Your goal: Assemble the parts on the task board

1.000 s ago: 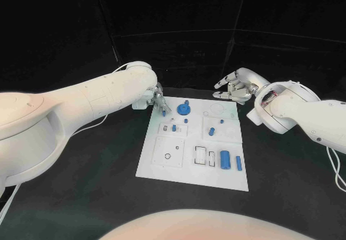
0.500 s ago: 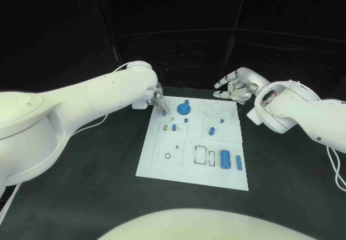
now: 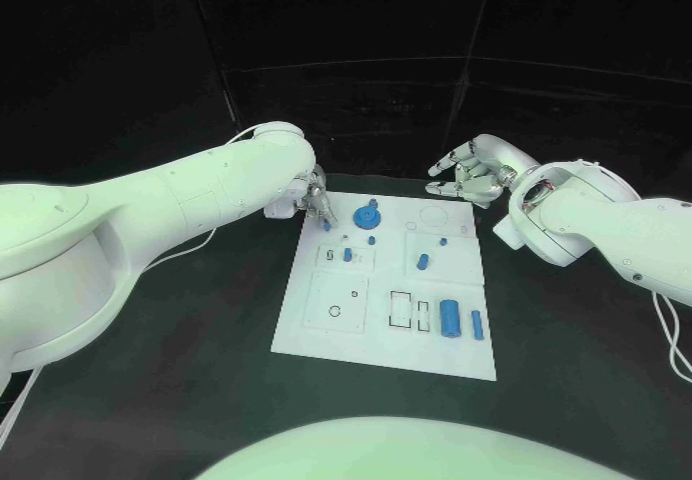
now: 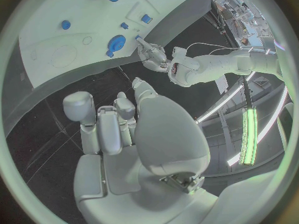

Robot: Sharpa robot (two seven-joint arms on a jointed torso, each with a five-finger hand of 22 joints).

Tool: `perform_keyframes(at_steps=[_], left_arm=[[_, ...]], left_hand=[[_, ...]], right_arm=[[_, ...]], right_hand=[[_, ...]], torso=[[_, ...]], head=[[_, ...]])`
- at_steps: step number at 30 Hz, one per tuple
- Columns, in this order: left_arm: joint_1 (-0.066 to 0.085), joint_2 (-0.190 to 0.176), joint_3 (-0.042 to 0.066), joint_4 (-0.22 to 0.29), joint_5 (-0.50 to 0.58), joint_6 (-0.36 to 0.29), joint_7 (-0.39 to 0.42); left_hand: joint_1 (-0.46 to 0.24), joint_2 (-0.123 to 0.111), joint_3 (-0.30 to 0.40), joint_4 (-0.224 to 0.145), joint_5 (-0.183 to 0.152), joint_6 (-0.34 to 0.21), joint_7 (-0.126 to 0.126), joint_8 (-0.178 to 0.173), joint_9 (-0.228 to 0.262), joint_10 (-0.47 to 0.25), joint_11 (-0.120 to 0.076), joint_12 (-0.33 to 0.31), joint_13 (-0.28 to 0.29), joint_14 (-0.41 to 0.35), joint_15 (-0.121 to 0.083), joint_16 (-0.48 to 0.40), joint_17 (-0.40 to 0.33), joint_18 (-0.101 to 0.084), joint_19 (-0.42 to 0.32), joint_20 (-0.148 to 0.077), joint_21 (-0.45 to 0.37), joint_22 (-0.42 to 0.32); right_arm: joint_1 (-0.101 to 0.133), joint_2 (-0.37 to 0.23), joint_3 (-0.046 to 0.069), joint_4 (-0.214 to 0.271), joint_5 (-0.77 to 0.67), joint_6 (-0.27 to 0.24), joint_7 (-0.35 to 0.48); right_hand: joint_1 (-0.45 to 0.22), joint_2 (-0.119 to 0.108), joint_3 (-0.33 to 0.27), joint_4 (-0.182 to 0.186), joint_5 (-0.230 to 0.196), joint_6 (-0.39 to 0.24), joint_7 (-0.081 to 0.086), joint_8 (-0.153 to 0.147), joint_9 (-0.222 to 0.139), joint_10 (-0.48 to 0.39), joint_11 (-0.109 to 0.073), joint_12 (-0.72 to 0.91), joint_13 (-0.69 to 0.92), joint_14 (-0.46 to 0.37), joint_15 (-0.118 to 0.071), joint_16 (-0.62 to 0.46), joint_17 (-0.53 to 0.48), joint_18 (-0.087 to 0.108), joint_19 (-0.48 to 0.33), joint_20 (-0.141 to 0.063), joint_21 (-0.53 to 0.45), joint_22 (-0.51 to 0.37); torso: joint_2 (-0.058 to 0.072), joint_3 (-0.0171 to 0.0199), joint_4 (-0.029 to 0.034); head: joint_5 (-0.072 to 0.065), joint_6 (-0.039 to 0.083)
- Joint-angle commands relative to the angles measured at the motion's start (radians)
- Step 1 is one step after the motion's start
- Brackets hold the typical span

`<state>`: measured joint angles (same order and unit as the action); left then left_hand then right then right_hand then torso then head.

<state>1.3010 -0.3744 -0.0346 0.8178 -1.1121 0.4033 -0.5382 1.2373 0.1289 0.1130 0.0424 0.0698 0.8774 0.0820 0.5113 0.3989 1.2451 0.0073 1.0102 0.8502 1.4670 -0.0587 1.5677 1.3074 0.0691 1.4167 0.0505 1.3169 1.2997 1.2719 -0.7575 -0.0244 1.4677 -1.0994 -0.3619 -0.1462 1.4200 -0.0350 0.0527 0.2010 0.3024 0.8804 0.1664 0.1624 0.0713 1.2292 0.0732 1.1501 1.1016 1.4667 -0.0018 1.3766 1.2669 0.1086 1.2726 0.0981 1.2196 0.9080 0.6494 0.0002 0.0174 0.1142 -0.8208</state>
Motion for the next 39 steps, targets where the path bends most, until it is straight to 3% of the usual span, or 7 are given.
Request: perform_keyframes(at_steps=[1,9,12,15,22,30,39], left_arm=[[0.000,0.001,0.000,0.000,-0.006,-0.004,0.006],[-0.001,-0.011,0.000,0.010,0.038,-0.027,0.020],[-0.001,-0.025,0.000,0.024,0.071,-0.054,0.031],[-0.001,-0.046,0.000,0.049,0.107,-0.086,0.041],[0.000,-0.105,0.000,0.138,0.139,-0.143,0.053],[-0.001,-0.198,-0.001,0.304,0.148,-0.208,0.053],[-0.021,-0.307,-0.011,0.464,0.110,-0.327,0.064]], left_hand=[[0.010,0.007,0.017,-0.006,0.006,0.004,0.000,-0.006,-0.004,-0.004,-0.003,0.000,-0.003,0.104,0.001,0.003,0.263,0.004,0.005,0.003,-0.005,0.002],[0.039,0.017,0.216,-0.104,0.010,-0.003,0.008,0.002,-0.018,-0.005,0.000,-0.010,-0.015,0.104,0.005,0.003,0.263,0.004,0.005,0.003,-0.008,0.004],[-0.045,-0.023,0.369,-0.134,0.007,-0.002,0.013,0.025,-0.019,0.003,0.002,-0.011,-0.023,0.104,0.009,0.003,0.263,0.005,0.005,0.008,-0.011,0.007],[-0.076,-0.052,0.438,-0.156,0.026,0.000,0.007,0.042,-0.016,0.000,0.001,-0.021,-0.037,0.104,0.008,0.003,0.263,0.008,0.001,0.005,-0.019,0.002],[-0.107,-0.070,0.495,-0.167,0.035,0.004,0.004,0.056,-0.015,0.010,-0.001,-0.021,-0.040,0.104,0.004,0.003,0.263,0.006,0.003,0.006,-0.019,0.006],[-0.121,-0.078,0.521,-0.170,0.036,0.008,0.002,0.062,-0.015,0.010,-0.002,-0.031,-0.051,0.104,0.003,0.003,0.263,0.007,0.002,0.005,-0.022,0.004],[-0.138,-0.094,0.558,-0.178,0.041,0.016,-0.001,0.072,-0.015,0.020,-0.006,-0.033,-0.054,0.104,0.000,0.003,0.263,0.005,0.007,0.002,-0.016,0.012]], right_arm=[[0.002,0.000,0.001,0.002,0.001,0.004,0.005],[0.002,-0.001,0.001,0.002,0.001,0.006,0.002],[0.002,-0.002,0.001,0.002,0.001,0.007,-0.001],[0.002,-0.003,0.001,0.001,0.001,0.009,-0.003],[0.002,-0.005,0.001,0.000,-0.001,0.012,-0.007],[0.002,-0.007,0.001,-0.001,-0.002,0.014,-0.009],[0.002,-0.012,0.001,-0.002,-0.002,0.016,-0.011]], right_hand=[[0.004,0.001,-0.002,0.006,0.006,-0.006,-0.002,0.006,-0.001,-0.001,0.001,0.004,0.001,0.038,-0.005,-0.002,0.002,0.014,0.003,0.000,-0.003,0.000],[0.006,0.004,-0.001,0.007,0.007,-0.006,-0.002,0.007,-0.001,-0.001,0.001,0.004,0.001,0.038,-0.005,-0.002,0.002,0.014,0.004,0.000,-0.003,0.000],[0.007,0.004,-0.001,0.007,0.014,-0.006,-0.002,0.008,-0.001,0.000,0.001,0.006,0.002,0.039,-0.005,-0.002,0.002,0.014,0.005,0.000,-0.003,0.001],[0.010,0.005,0.000,0.009,0.029,-0.005,-0.002,0.009,-0.001,-0.001,0.000,0.006,0.001,0.039,-0.005,-0.003,0.002,0.014,0.005,0.000,-0.004,0.000],[0.017,0.003,0.001,0.007,0.044,-0.005,-0.002,0.011,-0.001,-0.002,0.000,0.006,0.001,0.039,-0.005,-0.004,0.002,0.014,0.006,0.000,-0.005,0.000],[0.023,0.003,0.004,0.008,0.071,-0.005,-0.002,0.012,-0.001,-0.003,0.000,0.007,-0.001,0.039,-0.006,-0.005,0.003,0.014,0.007,-0.001,-0.006,-0.001],[0.024,0.002,0.005,0.009,0.082,-0.005,-0.001,0.012,-0.001,-0.003,0.000,0.007,-0.001,0.039,-0.006,-0.005,0.003,0.014,0.007,-0.001,-0.006,-0.002]], torso=[[0.000,0.0002,0.0005],[-0.001,-0.0004,0.0022],[-0.001,-0.0002,0.0030],[-0.001,-0.0003,0.0047],[-0.001,0.0000,0.0033],[-0.002,-0.0001,0.0053],[-0.003,0.0011,0.0077]], head=[[0.000,0.000],[-0.002,0.001],[-0.003,0.002],[-0.003,0.002],[0.007,0.005],[0.010,0.000],[0.008,-0.001]])
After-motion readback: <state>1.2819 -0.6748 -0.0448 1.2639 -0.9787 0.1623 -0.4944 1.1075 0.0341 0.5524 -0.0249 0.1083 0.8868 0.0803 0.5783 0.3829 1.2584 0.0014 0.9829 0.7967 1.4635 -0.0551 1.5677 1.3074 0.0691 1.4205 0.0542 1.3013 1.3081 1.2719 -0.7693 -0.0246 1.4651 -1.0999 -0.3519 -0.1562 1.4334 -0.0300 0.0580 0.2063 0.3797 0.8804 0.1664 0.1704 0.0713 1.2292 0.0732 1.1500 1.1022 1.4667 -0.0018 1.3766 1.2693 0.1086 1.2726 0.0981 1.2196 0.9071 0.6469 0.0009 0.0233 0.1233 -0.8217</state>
